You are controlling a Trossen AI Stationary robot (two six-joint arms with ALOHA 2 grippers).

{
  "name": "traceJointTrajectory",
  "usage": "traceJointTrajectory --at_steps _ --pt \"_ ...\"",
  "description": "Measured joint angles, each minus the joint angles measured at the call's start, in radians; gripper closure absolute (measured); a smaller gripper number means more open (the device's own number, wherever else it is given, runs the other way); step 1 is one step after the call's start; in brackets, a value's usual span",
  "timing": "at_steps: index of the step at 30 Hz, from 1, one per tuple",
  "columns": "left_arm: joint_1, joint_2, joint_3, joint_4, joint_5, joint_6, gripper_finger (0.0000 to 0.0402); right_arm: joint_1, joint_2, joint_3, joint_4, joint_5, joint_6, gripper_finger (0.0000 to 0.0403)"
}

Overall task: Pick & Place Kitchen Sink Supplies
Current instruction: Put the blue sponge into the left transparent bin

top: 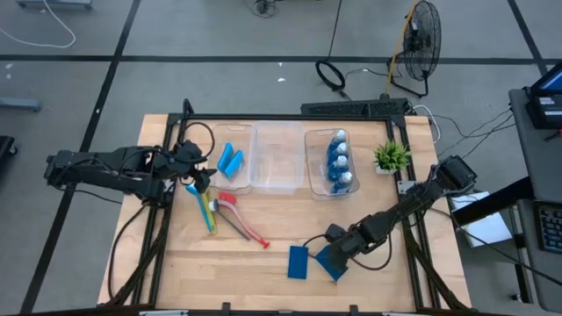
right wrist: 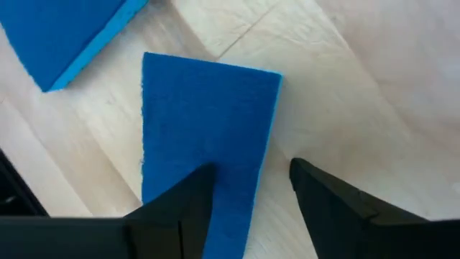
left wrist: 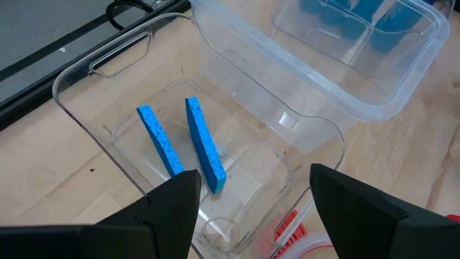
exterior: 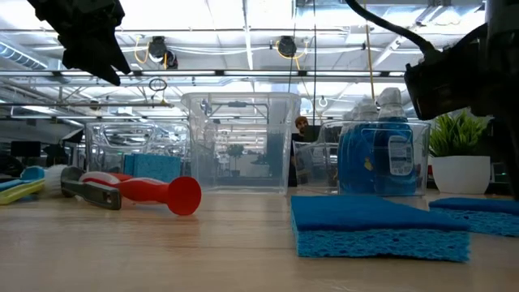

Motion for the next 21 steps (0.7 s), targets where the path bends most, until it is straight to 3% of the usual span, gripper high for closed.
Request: traceJointTrajectory --at_steps 13,21 --pt "0.000 0.000 0.000 0.000 0.000 0.004 0.0135 0.006 0.000 -0.004 -0.030 0.003 0.143 0.0304" --pt "0.000 0.000 0.000 0.000 0.000 0.004 0.0135 0.008 -0.004 -0.006 -0.020 -0.035 0.173 0.0391"
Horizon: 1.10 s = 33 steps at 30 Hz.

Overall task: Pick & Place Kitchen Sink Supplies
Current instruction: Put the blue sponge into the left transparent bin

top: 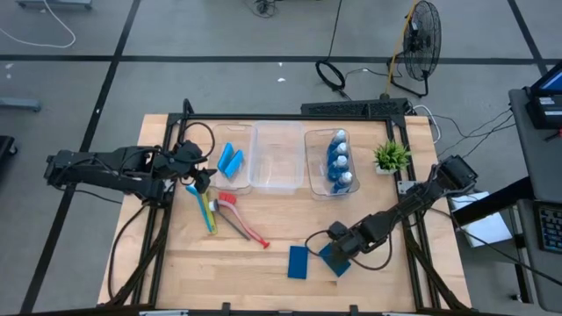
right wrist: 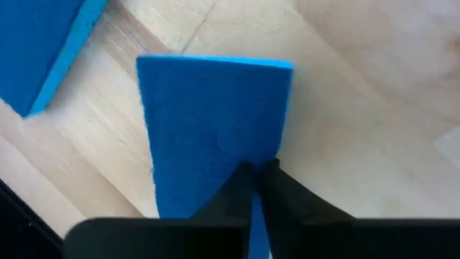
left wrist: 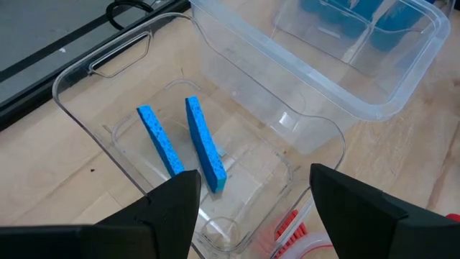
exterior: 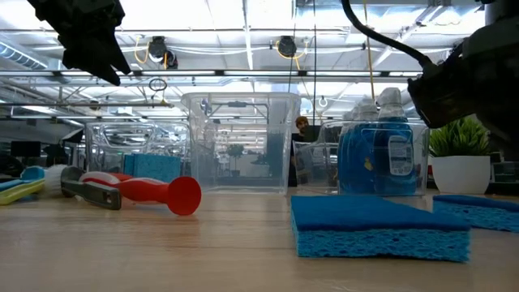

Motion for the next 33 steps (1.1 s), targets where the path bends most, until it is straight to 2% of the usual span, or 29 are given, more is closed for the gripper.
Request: traceJointTrajectory --at_steps 9,18,28,33 --pt "0.000 0.000 0.000 0.000 0.001 0.000 0.0135 0.007 -0.078 -0.006 -0.029 -0.004 0.020 0.0402" --pt "0.000 0.000 0.000 0.009 0.006 -0.004 0.0135 0.031 -0.241 -0.010 -0.175 0.100 0.048 0.0402" --pt "-0.001 0.000 0.000 0.181 0.117 0.005 0.0135 0.038 -0.370 -0.008 -0.144 0.195 0.045 0.0401" --pt "-0.001 0.000 0.000 0.195 0.135 0.005 0.0135 0.040 -0.385 -0.007 -0.139 0.209 0.042 0.0402"
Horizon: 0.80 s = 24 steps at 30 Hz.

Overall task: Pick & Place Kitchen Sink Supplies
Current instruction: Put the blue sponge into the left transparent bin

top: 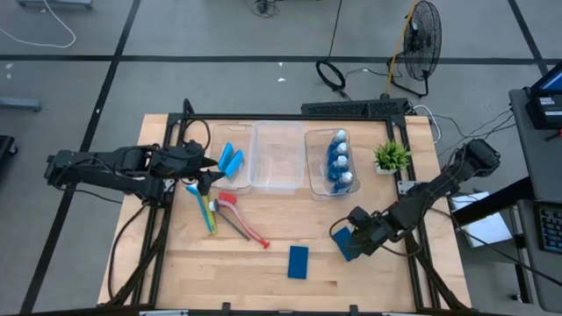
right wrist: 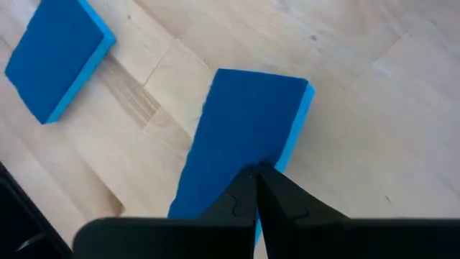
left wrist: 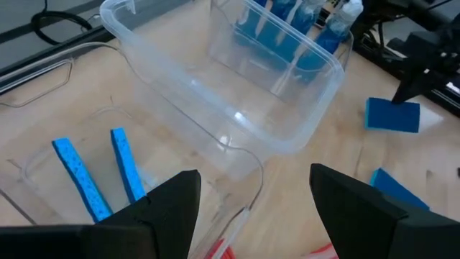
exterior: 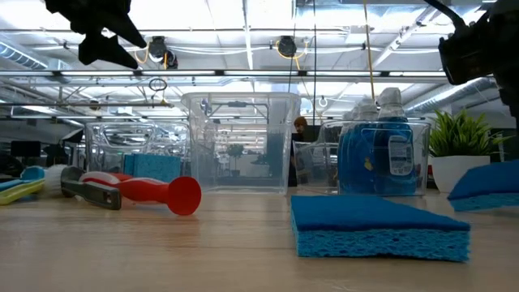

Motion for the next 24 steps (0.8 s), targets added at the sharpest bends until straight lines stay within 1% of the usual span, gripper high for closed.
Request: traceJointTrajectory --at_steps 9,11,14,17,20,24 --pt "0.000 0.000 0.000 0.000 0.000 0.000 0.0135 0.000 0.005 -0.002 0.010 -0.002 0.001 0.0403" --pt "0.000 0.000 0.000 0.000 0.000 0.000 0.0135 0.000 0.010 -0.023 0.050 -0.004 0.001 0.0403" --pt "0.001 0.000 0.000 0.000 0.000 0.000 0.0135 0.000 0.033 -0.085 0.169 -0.030 0.004 0.0403" --pt "0.001 0.000 0.000 0.001 0.000 -0.003 0.0135 0.000 0.064 -0.140 0.267 -0.031 0.012 0.0403" --pt "0.001 0.000 0.000 0.001 0.000 -0.007 0.0135 0.000 0.069 -0.156 0.284 -0.028 0.039 0.0403" --pt "0.001 0.000 0.000 0.010 0.000 -0.009 0.0135 -0.001 0.064 -0.158 0.294 -0.028 0.011 0.0403"
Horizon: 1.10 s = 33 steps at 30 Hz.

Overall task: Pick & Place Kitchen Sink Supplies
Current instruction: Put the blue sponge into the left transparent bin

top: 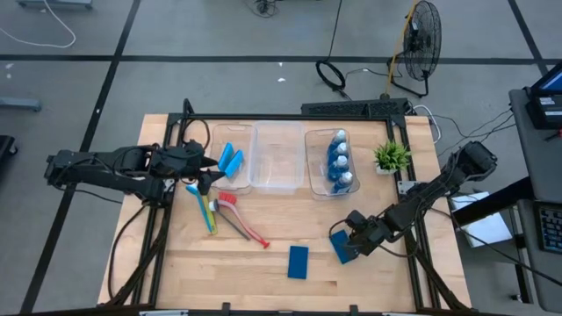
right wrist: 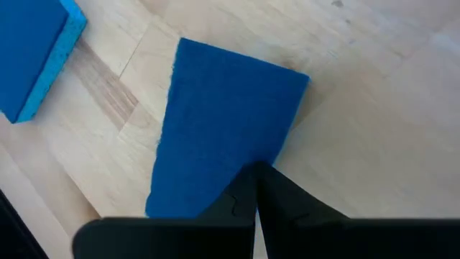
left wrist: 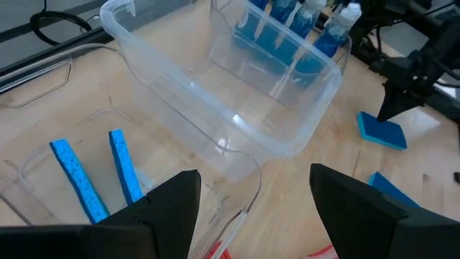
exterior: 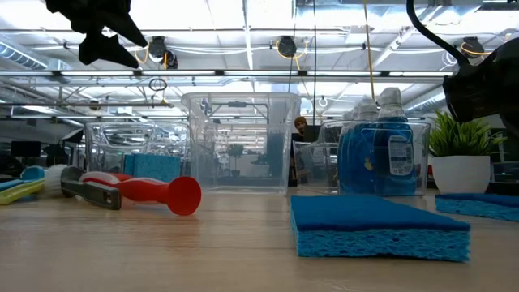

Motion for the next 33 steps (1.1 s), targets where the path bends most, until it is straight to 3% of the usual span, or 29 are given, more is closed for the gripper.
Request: traceJointTrajectory --at_steps 6,16,21,27,33 --pt "0.000 0.000 0.000 0.017 0.000 0.005 0.0135 0.003 0.000 -0.001 0.023 -0.023 -0.031 0.0375" --pt "0.000 0.000 0.000 0.016 -0.001 0.009 0.0135 0.007 0.001 -0.002 0.011 -0.066 0.058 0.0246" --pt "0.000 0.000 0.000 0.016 -0.003 0.010 0.0135 0.007 0.009 -0.001 0.000 -0.063 0.099 0.0203" --pt "0.000 0.000 0.000 0.018 -0.003 0.010 0.0135 -0.012 0.100 0.003 -0.002 -0.070 0.100 0.0189" --pt "0.000 0.000 0.000 0.019 -0.004 0.006 0.0135 -0.018 0.184 0.003 -0.058 -0.145 0.158 0.0218"
